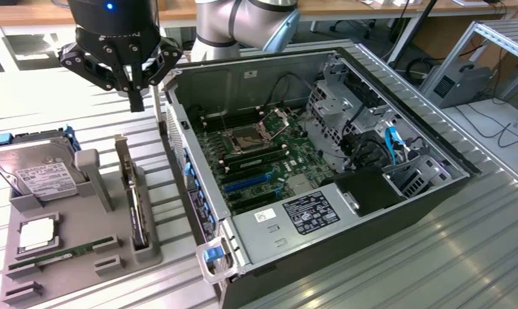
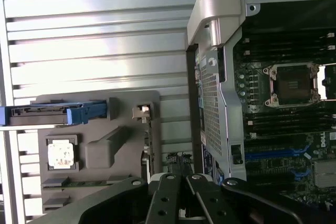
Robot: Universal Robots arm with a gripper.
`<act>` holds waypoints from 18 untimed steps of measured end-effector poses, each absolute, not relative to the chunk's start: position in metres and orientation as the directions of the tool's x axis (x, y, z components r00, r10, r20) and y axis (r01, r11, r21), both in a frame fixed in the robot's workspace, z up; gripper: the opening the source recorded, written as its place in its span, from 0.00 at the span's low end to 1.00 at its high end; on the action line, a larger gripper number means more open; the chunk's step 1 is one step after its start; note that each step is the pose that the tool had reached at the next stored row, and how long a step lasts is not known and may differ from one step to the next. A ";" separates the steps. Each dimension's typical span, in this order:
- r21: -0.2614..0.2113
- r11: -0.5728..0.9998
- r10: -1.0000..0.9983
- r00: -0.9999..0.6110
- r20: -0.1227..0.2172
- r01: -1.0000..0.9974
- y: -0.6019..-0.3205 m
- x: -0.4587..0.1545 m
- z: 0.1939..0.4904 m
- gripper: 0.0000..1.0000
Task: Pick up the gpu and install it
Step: 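Reach for the gpu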
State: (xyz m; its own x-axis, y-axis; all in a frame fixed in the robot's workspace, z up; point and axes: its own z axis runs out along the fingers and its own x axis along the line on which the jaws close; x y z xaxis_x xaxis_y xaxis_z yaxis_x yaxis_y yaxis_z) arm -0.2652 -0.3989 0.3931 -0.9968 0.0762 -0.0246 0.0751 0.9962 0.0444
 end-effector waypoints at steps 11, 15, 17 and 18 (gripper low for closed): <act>0.044 0.996 0.076 -0.997 -0.025 0.075 -0.399 -0.273 0.393 0.11; 0.044 0.996 0.076 -0.997 -0.025 0.075 -0.399 -0.276 0.393 0.11; 0.044 0.996 0.076 -0.997 -0.025 0.075 -0.399 -0.278 0.393 0.11; 0.044 0.996 0.076 -0.997 -0.025 0.075 -0.399 -0.279 0.393 0.11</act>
